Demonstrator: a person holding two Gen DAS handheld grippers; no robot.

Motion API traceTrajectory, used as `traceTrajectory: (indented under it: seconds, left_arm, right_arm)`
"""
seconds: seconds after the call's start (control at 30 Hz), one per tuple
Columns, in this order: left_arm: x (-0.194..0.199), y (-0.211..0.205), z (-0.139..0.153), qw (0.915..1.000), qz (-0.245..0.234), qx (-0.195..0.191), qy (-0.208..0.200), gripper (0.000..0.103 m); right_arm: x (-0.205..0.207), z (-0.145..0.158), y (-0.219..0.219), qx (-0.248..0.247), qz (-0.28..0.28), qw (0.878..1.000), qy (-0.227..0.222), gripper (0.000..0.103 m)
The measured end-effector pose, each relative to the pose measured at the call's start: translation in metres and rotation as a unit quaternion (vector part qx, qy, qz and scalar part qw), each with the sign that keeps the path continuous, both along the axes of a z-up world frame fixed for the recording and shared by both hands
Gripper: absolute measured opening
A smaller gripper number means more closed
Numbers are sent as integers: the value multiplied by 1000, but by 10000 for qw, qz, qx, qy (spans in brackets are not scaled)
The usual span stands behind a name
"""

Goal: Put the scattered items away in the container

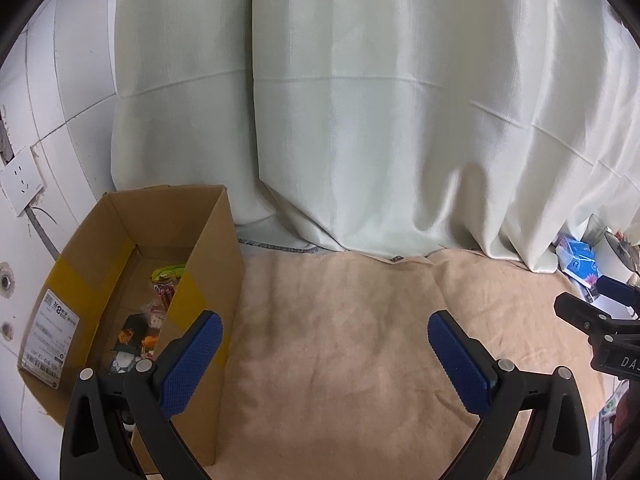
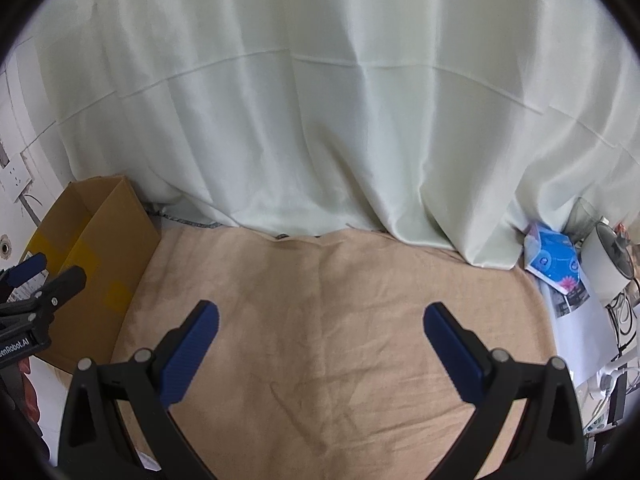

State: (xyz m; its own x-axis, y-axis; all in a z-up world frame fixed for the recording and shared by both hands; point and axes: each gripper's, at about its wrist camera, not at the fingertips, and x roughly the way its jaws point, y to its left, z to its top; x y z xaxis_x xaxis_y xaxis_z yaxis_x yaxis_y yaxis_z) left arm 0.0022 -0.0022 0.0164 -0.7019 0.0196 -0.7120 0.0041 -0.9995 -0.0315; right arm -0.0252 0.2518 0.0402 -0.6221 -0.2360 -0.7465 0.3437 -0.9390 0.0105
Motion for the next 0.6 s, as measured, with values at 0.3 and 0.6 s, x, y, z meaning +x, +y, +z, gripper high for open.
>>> traceTrajectory:
  seconds: [0.3, 0.6]
  left_arm:
    - [4, -2, -2, 10000, 26, 32, -22, 103]
    - [9, -6, 0, 10000, 32, 42, -30, 103]
  right_arm:
    - [2, -1, 1, -35, 26, 10000, -22, 103]
    - [5, -1, 0, -57, 67, 10000, -31, 103]
